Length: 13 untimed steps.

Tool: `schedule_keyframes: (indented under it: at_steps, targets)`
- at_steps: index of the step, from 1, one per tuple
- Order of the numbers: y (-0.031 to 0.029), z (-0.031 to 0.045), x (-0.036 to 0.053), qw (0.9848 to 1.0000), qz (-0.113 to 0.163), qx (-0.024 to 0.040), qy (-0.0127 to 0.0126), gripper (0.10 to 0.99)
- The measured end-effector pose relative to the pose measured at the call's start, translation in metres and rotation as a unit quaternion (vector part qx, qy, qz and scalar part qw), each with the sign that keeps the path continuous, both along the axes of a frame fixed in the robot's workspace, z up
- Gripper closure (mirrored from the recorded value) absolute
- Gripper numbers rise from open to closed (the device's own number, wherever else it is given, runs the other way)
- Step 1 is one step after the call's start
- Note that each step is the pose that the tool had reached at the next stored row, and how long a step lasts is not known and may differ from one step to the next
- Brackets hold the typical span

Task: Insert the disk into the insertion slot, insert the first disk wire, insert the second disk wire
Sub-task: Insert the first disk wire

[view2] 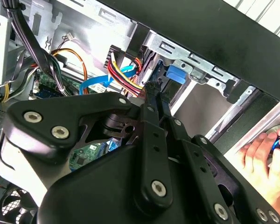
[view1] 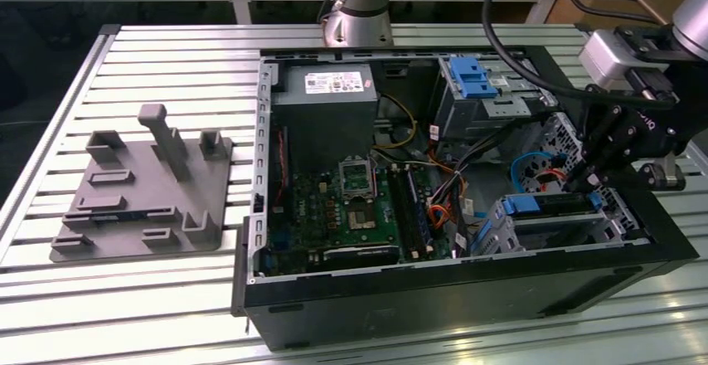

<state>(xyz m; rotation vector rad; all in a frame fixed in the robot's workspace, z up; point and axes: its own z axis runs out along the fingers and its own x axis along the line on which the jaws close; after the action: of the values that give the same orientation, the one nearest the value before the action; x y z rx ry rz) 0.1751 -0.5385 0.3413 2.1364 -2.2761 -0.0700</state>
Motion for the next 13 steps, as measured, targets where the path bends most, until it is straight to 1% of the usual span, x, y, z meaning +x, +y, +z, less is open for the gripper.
schedule_keyframes:
  at_steps: [13]
  targets:
    - [-0.0008, -0.001, 0.0, 0.9999, 0.012, 0.0, 0.0, 0.925]
